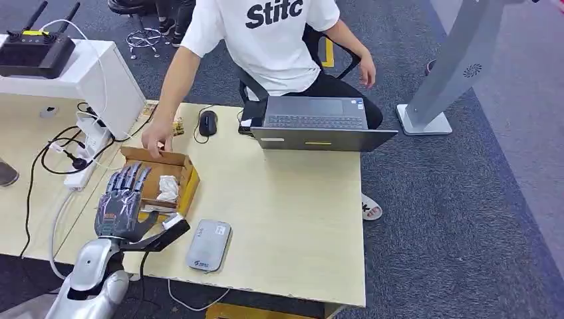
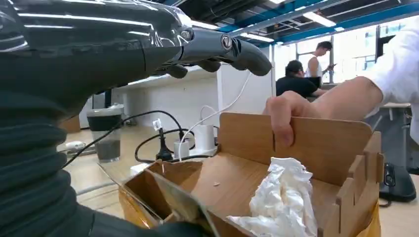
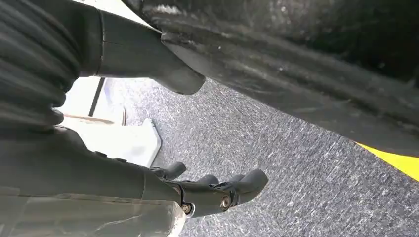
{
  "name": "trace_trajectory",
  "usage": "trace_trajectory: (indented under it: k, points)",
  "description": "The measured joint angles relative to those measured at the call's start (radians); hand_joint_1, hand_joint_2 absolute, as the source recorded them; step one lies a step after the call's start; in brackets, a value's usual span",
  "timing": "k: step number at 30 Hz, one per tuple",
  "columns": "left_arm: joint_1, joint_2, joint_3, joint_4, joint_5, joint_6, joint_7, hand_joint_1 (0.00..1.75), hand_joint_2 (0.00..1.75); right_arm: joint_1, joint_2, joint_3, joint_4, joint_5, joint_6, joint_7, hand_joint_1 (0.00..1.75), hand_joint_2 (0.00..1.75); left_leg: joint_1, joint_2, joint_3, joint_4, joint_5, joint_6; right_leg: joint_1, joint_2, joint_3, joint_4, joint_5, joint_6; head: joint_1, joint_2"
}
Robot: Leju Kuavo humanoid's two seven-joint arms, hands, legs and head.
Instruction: Pass the card to the sensor for recognition and then transmit it.
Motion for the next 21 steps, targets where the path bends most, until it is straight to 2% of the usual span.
trace_trajectory:
  k: [1,5,6,18,21]
  points:
    - [0.0,0.0,0.0,0.0,0.0,-0.002,0.0,1.47,1.75,0.0,0.0,0.0,0.0,0.0,0.0,0.0,0.0,1.75,0.0,0.0,0.0,0.0,0.0,0.0,0.0,0.0,0.0,0.0,0.0,0.0,0.0,0.0]
    - [0.0,0.0,-0.001,0.003,0.0,-0.007,0.0,1.52,1.75,0.0,0.0,0.0,0.0,0.0,0.0,0.0,0.0,1.75,0.0,0.0,0.0,0.0,0.0,0.0,0.0,0.0,0.0,0.0,0.0,0.0,0.0,0.0]
    - [0.0,0.0,-0.001,0.004,0.0,-0.011,0.0,1.59,1.75,0.0,0.0,0.0,0.0,0.0,0.0,0.001,0.0,1.75,0.0,0.0,0.0,0.0,0.0,0.0,0.0,0.0,0.0,0.0,0.0,0.0,0.0,0.0]
    - [0.008,0.018,-0.014,0.015,0.019,-0.056,-0.009,1.62,1.75,0.0,0.0,0.0,0.0,0.0,0.0,0.0,0.0,1.75,0.0,0.0,0.0,0.0,0.0,0.0,0.0,0.0,0.0,0.0,0.0,0.0,0.0,0.0]
    - [0.01,0.018,-0.015,0.018,0.02,-0.057,-0.009,1.54,1.75,0.0,0.0,0.0,0.0,0.0,0.0,-0.001,0.0,1.75,0.0,0.0,0.0,0.0,0.0,0.0,0.0,0.0,0.0,0.0,0.0,0.0,0.0,0.0]
